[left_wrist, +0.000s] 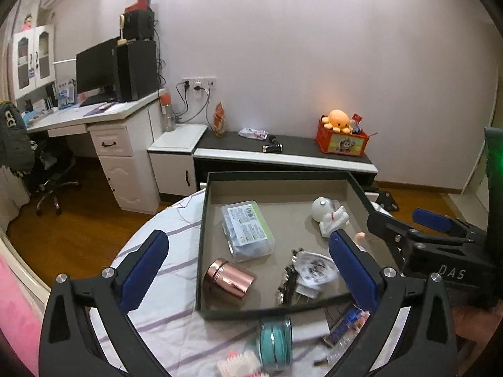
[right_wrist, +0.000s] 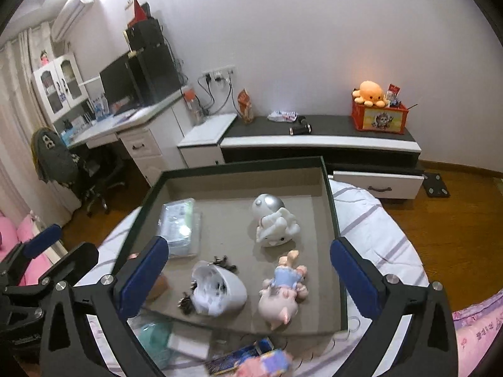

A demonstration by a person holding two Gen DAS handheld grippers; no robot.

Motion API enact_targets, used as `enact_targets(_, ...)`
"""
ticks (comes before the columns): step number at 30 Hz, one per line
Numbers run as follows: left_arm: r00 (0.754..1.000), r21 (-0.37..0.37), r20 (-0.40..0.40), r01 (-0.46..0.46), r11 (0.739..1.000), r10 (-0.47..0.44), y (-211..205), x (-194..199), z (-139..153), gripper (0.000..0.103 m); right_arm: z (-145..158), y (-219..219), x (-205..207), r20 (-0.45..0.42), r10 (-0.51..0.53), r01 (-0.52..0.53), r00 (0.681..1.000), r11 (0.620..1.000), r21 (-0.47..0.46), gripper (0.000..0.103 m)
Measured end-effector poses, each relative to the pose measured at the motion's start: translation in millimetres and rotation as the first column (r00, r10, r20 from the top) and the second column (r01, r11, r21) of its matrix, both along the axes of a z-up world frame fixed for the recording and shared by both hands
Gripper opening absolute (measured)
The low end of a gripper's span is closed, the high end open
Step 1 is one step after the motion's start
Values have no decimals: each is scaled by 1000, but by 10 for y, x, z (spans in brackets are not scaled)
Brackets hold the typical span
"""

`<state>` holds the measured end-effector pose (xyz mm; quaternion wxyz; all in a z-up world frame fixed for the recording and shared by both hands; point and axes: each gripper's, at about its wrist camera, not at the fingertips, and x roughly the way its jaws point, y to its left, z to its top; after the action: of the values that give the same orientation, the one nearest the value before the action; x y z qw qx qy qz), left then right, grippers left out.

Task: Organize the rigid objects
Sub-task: 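Withdraw both tools from the box toward the remaining table items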

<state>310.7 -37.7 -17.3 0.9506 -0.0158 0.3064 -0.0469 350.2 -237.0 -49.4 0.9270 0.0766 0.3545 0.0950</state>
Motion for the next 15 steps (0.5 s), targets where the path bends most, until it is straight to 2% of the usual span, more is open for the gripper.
enact_targets(7, 999, 13, 38, -14, 1000, 14, 67, -485, 184, 103, 276, 25, -549, 67, -5, 4, 998, 1000, 22, 103)
enact_targets(15, 998, -24, 51, -33, 999, 34, 195, -1016, 261, 103, 422, -34, -1271, 126, -33, 30, 992, 999, 26, 103)
